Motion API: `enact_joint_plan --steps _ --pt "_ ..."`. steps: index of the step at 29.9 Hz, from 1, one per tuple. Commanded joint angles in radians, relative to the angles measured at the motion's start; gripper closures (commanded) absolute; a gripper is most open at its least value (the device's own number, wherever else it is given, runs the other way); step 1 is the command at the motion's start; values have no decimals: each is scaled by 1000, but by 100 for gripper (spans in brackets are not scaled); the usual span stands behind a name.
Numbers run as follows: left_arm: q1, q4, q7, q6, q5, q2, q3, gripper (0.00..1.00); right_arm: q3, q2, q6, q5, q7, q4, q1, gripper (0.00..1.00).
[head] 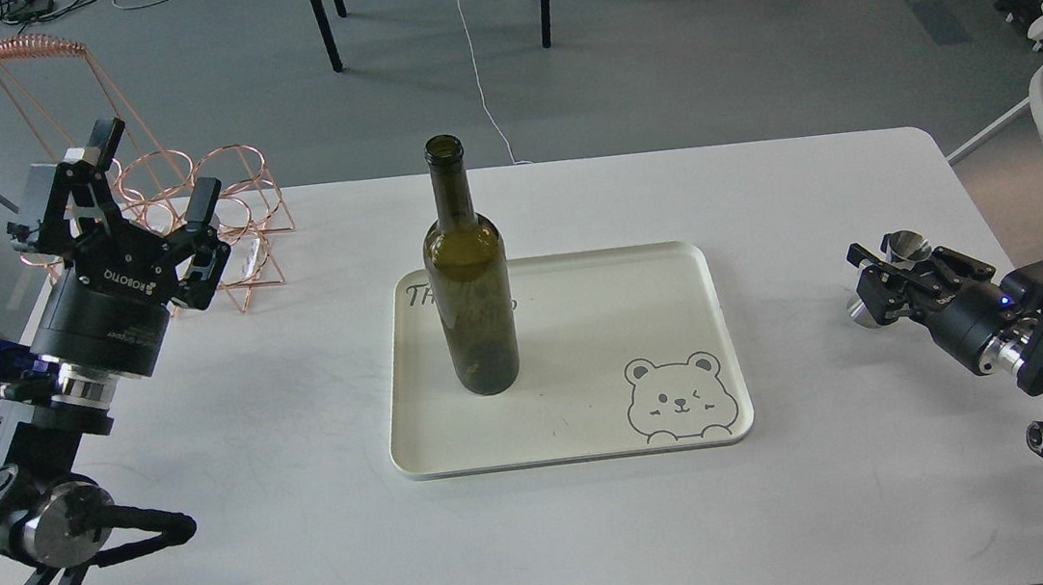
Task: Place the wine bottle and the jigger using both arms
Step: 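Carry the jigger away from the tray and set it on the table, then reach the left gripper toward the neck of the green wine bottle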
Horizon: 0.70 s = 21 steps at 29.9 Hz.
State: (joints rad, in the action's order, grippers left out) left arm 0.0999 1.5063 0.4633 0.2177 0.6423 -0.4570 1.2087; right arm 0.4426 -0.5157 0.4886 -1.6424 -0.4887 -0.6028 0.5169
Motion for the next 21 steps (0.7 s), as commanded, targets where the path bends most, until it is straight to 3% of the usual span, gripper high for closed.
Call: enact_joint_plan --steps 1,6,13,21 --pt "0 2 -2 0 0 0 0 2 -1 -10 0 1 0 -37 -11 19" --pt "0 2 -2 0 2 -3 0 2 -38 -174 0 12 0 -165 -57 10" --pt "0 8 0 2 48 -12 -1 2 -124 -449 0 151 0 -396 -156 9" --pt "3 43 25 2 103 -80 -8 2 -119 -664 0 614 0 -750 -152 8"
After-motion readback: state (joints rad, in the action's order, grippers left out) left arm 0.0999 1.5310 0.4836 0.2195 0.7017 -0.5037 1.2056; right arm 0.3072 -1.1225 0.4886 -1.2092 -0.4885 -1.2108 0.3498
